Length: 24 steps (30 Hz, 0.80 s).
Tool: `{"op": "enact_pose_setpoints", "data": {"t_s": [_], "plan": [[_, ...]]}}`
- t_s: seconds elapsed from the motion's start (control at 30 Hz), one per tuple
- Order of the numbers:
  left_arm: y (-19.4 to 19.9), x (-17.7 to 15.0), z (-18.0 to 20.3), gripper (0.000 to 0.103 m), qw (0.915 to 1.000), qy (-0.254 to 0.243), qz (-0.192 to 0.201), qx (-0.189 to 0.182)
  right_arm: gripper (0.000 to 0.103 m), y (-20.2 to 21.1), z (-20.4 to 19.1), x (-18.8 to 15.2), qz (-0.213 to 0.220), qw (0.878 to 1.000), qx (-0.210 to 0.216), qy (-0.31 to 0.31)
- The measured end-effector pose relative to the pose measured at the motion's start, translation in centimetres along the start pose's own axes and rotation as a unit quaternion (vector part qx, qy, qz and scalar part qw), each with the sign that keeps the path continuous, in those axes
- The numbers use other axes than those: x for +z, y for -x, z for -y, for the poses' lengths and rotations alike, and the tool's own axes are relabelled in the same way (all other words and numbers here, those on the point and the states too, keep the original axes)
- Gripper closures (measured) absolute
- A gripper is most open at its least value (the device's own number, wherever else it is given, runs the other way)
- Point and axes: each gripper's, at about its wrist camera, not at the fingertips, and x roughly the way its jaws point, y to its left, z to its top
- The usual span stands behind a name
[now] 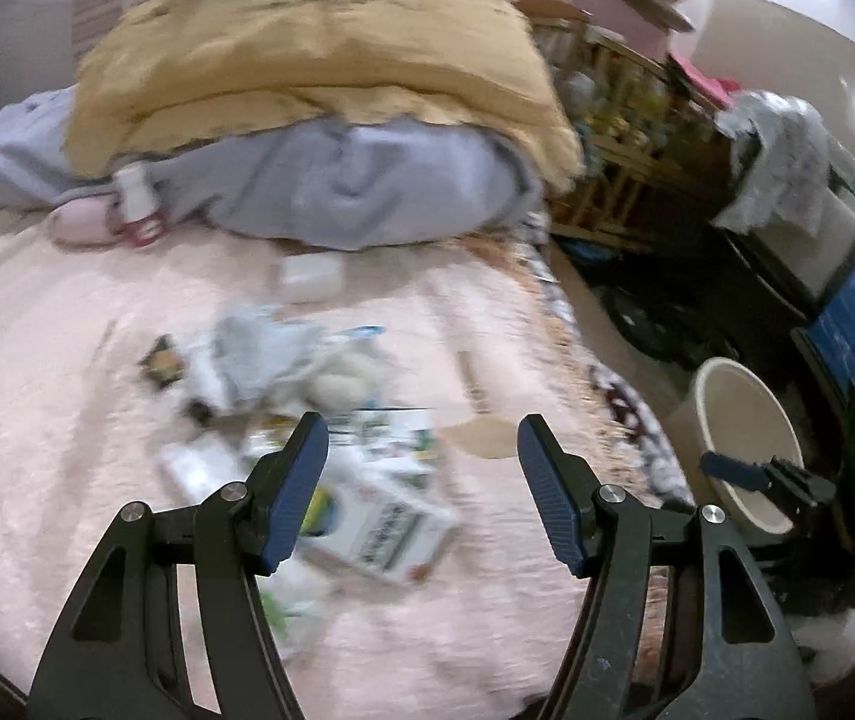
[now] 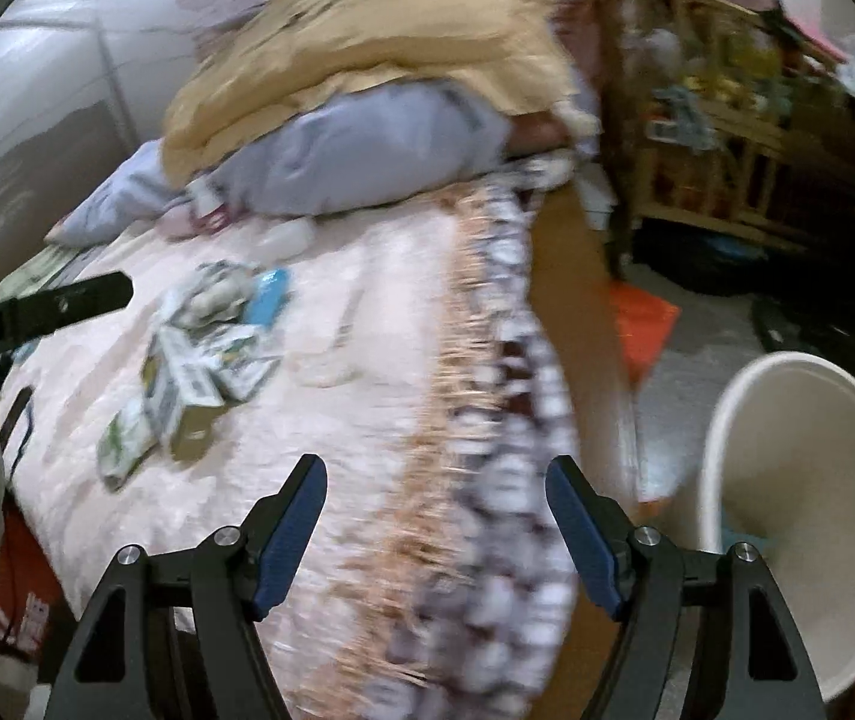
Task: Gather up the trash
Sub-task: 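Return both tools to the bed and grasp the rainbow medicine box with the right gripper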
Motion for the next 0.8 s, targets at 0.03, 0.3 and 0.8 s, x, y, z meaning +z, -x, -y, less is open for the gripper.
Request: {"op": "enact_pose_setpoints", "data": {"t_s": [0.03,0.3,0.8], "plan": [[0.3,0.0,-0.8,0.038,1.0000,0.007,0.002,0.005,0.030,-0.6,-0.9,0.2,-0.005,1.000,0.015,0.008],[2.7,-0.8,-7.0,0.038,0.9973,0.055,0.011,0.046,0.030,-4.1,-7.7,1.9,-0.035,0.990,0.097,0.099],[1.7,-6.0,-9.9,0.038,0.9961,0.055,-0.061,0.032,0.050,-11.2,-19.1,3.6,-0.068,0.948,0.074,0.301]]}}
